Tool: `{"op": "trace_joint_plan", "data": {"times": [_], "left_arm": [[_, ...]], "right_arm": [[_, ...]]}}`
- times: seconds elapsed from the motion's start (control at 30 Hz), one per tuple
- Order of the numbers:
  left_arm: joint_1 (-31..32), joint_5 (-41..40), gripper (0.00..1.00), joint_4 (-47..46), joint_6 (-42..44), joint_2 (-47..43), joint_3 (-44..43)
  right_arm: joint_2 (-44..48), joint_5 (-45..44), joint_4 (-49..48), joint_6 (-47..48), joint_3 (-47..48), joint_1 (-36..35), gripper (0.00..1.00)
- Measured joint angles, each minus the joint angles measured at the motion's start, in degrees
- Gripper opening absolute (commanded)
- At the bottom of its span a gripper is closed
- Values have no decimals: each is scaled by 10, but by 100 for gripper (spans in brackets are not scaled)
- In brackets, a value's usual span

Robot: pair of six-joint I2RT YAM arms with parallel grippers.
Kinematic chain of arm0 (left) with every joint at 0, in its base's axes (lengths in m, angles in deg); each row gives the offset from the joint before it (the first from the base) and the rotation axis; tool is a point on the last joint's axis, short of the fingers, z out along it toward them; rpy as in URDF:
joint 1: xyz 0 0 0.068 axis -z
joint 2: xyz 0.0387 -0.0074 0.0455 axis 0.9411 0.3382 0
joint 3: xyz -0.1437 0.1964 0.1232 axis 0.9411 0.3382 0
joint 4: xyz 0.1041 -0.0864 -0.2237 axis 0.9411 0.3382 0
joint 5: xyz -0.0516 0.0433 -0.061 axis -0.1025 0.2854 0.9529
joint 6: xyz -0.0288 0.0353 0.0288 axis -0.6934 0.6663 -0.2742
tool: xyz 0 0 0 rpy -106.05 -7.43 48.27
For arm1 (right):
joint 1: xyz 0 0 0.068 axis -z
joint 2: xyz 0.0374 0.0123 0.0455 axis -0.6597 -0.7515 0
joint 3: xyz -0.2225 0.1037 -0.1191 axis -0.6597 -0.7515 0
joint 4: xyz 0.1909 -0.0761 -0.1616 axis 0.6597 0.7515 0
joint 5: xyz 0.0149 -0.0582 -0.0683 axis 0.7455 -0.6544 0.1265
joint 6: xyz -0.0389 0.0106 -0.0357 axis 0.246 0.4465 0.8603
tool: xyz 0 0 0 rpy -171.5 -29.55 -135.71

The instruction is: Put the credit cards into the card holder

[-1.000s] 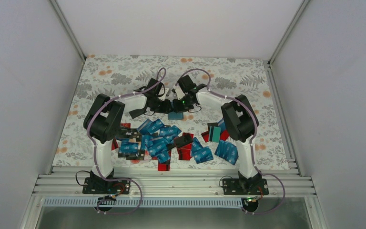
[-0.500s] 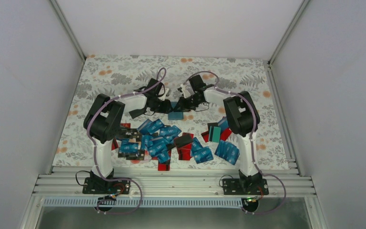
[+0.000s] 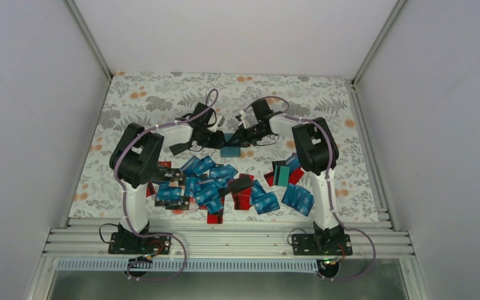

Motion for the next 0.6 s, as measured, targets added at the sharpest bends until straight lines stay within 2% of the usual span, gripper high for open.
{"op": "trace_joint_plan", "data": {"times": [0.13, 0.27, 0.6], "left_arm": [[1, -4, 28, 1, 0, 0, 0], [3, -9, 28, 0, 1, 0, -1], [18, -13, 28, 0, 1, 0, -2]], "right_arm": [[-18, 28, 26, -7, 23, 2, 28], [-17, 46, 42, -4, 36, 0, 40], [16, 16, 87, 16, 32, -2, 41]]}}
